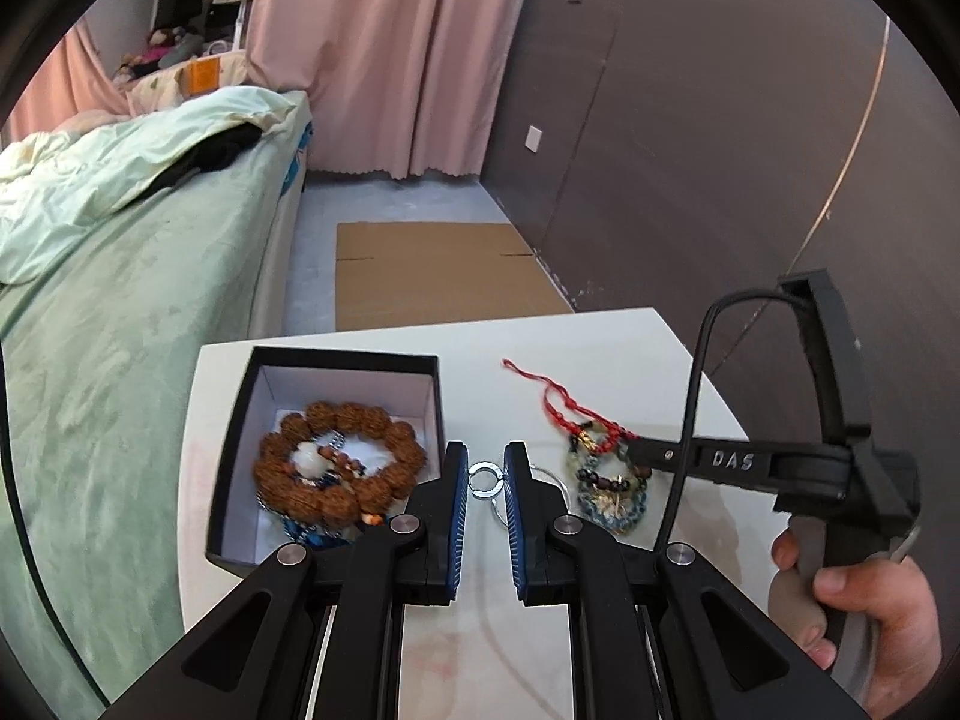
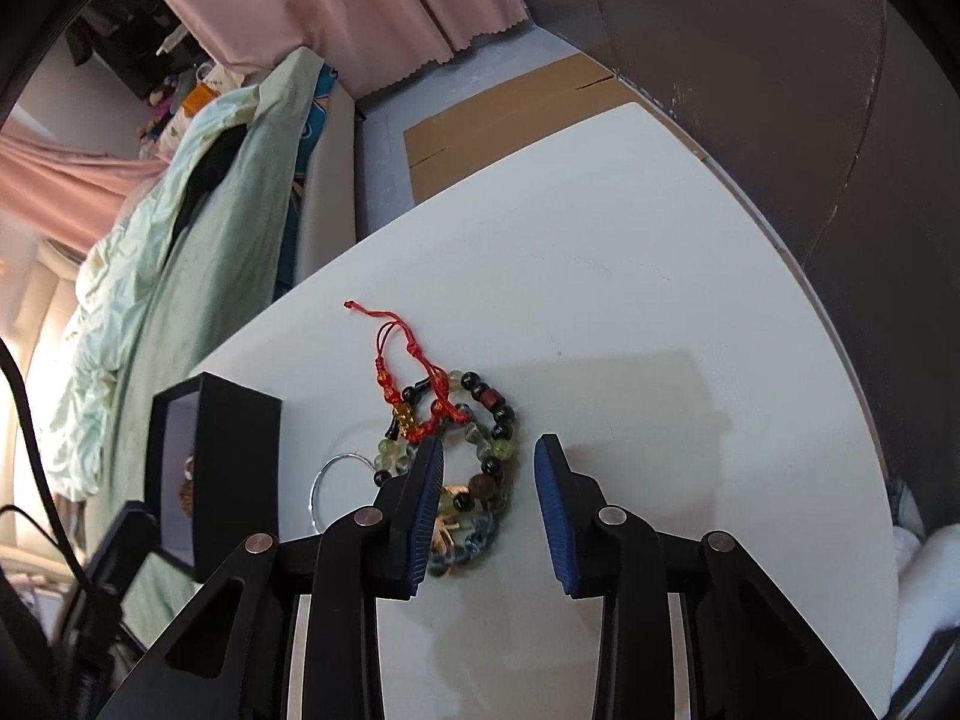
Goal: Organize jewelry
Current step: 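Drop the silver ring into the box with the left tool while the right tool grasps the dark bead bracelet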
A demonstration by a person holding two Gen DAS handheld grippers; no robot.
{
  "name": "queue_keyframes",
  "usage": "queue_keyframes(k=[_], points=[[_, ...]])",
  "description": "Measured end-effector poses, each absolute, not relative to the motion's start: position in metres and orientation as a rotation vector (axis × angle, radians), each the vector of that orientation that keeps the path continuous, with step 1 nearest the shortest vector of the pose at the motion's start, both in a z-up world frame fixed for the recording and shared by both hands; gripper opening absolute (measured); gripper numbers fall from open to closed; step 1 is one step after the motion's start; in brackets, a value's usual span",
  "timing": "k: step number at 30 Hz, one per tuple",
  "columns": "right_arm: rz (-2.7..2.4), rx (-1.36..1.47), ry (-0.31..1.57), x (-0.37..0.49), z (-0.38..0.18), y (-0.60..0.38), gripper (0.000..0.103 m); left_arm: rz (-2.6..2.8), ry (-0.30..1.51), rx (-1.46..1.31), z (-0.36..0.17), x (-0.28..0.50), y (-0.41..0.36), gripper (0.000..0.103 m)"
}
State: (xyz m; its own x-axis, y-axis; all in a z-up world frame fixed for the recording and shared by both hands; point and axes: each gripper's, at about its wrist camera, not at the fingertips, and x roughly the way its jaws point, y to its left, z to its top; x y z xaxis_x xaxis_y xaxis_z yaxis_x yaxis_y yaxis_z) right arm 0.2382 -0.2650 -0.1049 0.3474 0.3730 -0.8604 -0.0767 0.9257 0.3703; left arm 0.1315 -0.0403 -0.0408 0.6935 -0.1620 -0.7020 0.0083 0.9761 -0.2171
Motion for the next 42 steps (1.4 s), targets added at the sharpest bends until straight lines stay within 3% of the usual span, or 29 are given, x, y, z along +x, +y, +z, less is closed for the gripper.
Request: queue_keyframes(k=[2,10,29,42], points=[[0.284,0.255,1.184,0.24,-0.106,-0.26,0.032,-0.09,0.796,-0.21,-0.039,0.133,-0.037,0.013],[0.256,0.148,1.183,0.235,-0.104,-0.248,0.01,-0.077,0.788,-0.235,-0.037,0.137,-0.029,0.013],[0.322,0.08,1.013,0.194,-0.053,-0.242,0.01,-0.03,0.747,-0.255,-0.022,0.116,-0.01,0.013],[0.478,0.257,0.868,0.171,-0.013,-0.247,0.01,-0.018,0.728,-0.317,-0.02,0.112,0.013,0.013]])
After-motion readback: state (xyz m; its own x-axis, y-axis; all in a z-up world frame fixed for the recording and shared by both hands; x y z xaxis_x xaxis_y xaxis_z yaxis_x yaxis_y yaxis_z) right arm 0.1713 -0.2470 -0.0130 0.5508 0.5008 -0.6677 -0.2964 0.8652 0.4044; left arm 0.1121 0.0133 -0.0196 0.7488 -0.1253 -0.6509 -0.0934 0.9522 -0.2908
